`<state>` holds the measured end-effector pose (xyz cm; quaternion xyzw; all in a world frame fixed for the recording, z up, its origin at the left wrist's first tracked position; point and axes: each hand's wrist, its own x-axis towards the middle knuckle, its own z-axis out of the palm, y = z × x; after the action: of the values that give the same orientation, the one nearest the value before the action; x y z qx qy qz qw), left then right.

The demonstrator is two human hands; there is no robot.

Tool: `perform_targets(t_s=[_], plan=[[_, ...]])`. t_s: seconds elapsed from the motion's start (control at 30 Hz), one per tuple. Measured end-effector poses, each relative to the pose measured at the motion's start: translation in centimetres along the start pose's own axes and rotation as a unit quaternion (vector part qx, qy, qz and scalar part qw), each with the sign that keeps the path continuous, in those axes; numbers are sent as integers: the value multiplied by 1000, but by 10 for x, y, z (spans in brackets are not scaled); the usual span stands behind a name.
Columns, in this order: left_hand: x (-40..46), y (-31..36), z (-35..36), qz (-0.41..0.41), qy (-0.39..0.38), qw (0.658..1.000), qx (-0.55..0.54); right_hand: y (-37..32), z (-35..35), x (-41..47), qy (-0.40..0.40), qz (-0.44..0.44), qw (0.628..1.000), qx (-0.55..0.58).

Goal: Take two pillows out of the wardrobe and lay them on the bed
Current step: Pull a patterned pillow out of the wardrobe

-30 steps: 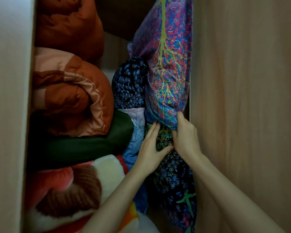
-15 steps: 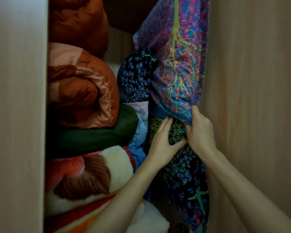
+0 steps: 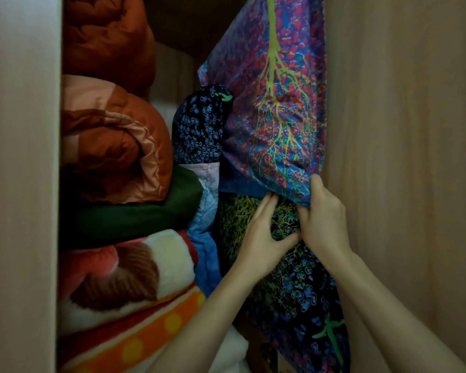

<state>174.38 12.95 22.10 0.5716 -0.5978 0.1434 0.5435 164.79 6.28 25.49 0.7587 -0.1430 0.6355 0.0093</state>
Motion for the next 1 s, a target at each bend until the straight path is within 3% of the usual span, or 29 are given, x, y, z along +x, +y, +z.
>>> perform_targets(t_s=[0.4, 1.0], plan=[[-32, 59, 25, -34, 7, 999, -20, 6, -53, -18, 26, -12, 999, 14], [-76, 83, 39, 12, -6, 993, -119, -7, -97, -61, 77, 20, 997, 0]])
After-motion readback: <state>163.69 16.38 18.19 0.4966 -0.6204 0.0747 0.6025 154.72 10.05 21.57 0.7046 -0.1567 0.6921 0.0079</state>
